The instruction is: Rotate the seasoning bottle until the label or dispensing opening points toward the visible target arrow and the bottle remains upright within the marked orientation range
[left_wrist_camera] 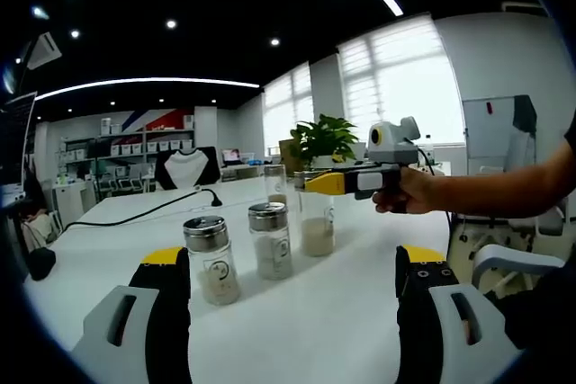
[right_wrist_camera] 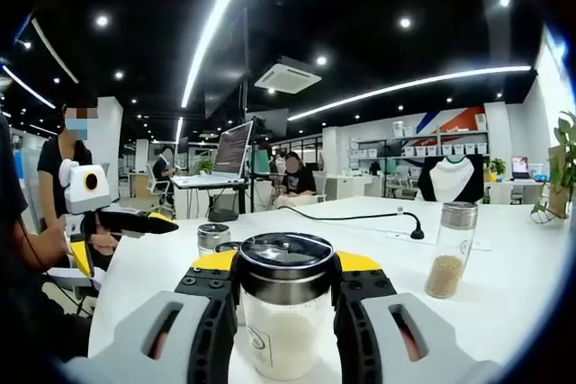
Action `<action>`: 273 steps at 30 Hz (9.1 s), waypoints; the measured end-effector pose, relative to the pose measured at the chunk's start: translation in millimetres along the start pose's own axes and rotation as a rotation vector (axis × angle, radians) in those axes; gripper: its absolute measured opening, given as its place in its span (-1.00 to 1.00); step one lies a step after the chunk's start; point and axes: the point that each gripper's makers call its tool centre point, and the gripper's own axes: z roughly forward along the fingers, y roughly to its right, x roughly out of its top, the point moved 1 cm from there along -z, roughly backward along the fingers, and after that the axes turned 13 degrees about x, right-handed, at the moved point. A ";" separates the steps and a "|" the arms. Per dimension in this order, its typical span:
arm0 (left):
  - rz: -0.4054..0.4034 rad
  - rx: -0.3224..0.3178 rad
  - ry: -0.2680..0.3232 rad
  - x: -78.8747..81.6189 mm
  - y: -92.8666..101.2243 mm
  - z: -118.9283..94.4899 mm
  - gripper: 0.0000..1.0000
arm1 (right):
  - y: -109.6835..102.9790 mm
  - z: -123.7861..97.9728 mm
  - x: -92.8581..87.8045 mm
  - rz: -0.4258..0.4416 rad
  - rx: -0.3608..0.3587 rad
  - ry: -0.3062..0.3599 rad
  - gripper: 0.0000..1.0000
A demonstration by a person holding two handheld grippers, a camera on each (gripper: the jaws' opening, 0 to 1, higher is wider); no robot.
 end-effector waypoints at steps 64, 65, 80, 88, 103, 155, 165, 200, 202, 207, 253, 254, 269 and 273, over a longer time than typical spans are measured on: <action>-0.133 0.095 -0.014 8.4 -69.9 49.1 0.97 | 233.8 1.4 4.8 -0.025 -0.482 -0.025 -0.22; -0.131 0.092 -0.018 8.1 -69.4 49.8 0.97 | 234.6 2.8 3.9 -0.028 -0.488 -0.031 -0.22; -0.075 0.020 -0.070 -4.0 -46.9 42.7 1.00 | 209.6 -7.2 26.5 -0.010 -0.451 -0.015 -0.24; -0.068 0.037 -0.073 -4.9 -48.6 38.9 1.00 | 170.4 -25.8 45.7 -0.009 -0.419 0.008 -0.24; -0.040 0.044 -0.104 -21.8 -35.8 28.2 1.00 | 97.8 -66.6 50.1 -0.011 -0.425 0.034 -0.24; -0.067 -0.120 -0.086 -14.7 44.4 23.4 0.88 | -71.3 -50.3 32.7 -0.004 -0.288 0.074 -0.24; -0.039 -0.156 -0.052 -5.6 62.5 13.9 0.82 | -99.2 -26.6 35.6 -0.005 -0.246 0.076 -0.24; 0.001 -0.258 0.029 -7.6 108.8 -3.4 -0.10 | -165.6 -11.9 37.4 -0.066 -0.107 0.090 -0.24; 0.016 -0.250 0.030 -8.4 107.8 -5.1 -0.11 | -166.4 -12.2 36.4 -0.067 -0.104 0.091 -0.24; 0.042 -0.173 0.009 -11.3 102.6 -2.1 -0.12 | -166.2 -9.2 33.1 -0.069 -0.097 0.082 -0.24; -0.021 -0.258 0.006 -17.5 104.7 -3.7 -0.12 | -179.4 -2.2 20.3 -0.185 -0.001 0.087 -0.22; -0.008 -0.215 0.012 -17.2 101.3 -0.7 -0.12 | -177.5 -1.4 20.5 -0.195 -0.019 0.079 -0.22; 0.069 0.095 0.022 -18.2 86.9 7.6 -0.12 | -164.4 4.5 15.3 -0.208 -0.302 0.042 -0.20; 0.075 0.076 0.013 -21.6 89.4 8.6 -0.11 | -160.7 0.3 12.1 -0.183 -0.328 0.039 -0.21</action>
